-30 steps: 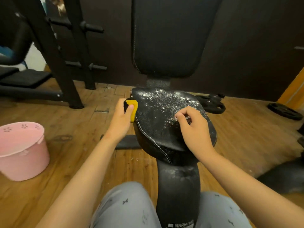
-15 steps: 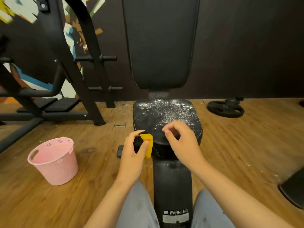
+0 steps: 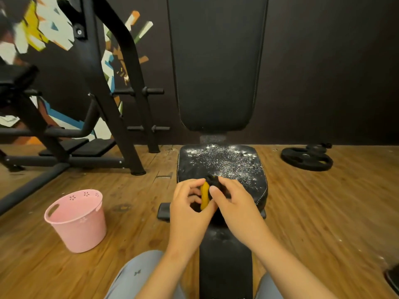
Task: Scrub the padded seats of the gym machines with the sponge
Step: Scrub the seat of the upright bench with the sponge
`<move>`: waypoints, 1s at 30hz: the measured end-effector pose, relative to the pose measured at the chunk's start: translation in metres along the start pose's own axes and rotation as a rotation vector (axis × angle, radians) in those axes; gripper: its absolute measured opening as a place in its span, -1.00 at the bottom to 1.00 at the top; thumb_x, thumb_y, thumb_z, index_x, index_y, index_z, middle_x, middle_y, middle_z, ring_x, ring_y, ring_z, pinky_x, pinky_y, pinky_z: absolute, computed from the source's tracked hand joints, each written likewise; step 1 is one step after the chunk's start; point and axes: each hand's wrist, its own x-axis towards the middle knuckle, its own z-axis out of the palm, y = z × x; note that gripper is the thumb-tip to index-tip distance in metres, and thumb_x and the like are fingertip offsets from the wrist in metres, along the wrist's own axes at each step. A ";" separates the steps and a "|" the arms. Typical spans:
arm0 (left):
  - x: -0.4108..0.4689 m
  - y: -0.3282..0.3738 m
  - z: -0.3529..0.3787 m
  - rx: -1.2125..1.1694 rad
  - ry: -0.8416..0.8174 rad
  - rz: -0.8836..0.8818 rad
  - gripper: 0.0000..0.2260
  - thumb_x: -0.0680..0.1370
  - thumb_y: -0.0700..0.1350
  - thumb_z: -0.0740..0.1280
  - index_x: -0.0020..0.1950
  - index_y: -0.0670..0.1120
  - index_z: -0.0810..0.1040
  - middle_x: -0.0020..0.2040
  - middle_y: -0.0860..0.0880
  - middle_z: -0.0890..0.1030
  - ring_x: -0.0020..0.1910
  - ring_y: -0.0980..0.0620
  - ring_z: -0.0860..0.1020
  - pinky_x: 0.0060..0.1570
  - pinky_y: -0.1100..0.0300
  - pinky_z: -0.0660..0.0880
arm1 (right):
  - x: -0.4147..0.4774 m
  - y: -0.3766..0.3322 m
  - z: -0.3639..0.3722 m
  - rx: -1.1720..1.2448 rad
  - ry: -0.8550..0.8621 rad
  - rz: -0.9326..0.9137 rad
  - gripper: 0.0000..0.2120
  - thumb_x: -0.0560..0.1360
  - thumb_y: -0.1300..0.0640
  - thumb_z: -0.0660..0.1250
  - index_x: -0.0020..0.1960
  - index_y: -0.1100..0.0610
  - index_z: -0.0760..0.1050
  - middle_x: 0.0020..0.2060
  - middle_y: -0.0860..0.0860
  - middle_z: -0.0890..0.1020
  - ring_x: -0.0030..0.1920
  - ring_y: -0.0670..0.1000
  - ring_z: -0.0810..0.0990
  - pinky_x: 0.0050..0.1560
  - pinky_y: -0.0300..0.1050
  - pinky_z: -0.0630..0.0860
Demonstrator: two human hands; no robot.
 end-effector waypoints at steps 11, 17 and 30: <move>0.003 -0.015 -0.006 -0.069 0.061 -0.081 -0.66 0.52 -0.43 0.25 0.08 -0.04 0.60 -0.01 0.08 0.65 0.04 0.13 0.59 0.03 0.30 0.50 | 0.046 0.003 -0.011 -0.284 -0.157 0.004 -0.76 0.46 0.01 0.43 0.07 -0.01 0.46 -0.09 -0.11 0.54 -0.07 -0.08 0.50 -0.19 -0.27 0.38; 0.012 -0.052 0.011 0.019 0.345 -0.306 -0.74 0.62 -0.10 0.23 0.32 0.00 0.42 0.22 0.09 0.41 0.28 0.09 0.39 0.28 0.16 0.35 | 0.075 -0.018 -0.030 -0.351 -0.411 -0.110 -0.70 0.57 0.08 0.28 0.29 -0.03 0.39 0.09 -0.08 0.54 0.09 -0.07 0.51 0.04 -0.20 0.44; 0.006 -0.091 0.000 0.057 0.178 -0.207 -0.78 0.61 0.10 0.10 0.24 0.34 0.27 0.23 0.42 0.29 0.32 0.37 0.24 0.25 0.46 0.17 | 0.095 0.001 0.013 -0.735 -0.611 -0.378 -0.62 0.61 -0.04 0.17 0.35 0.12 0.29 0.17 -0.01 0.40 0.21 -0.06 0.33 0.20 -0.22 0.28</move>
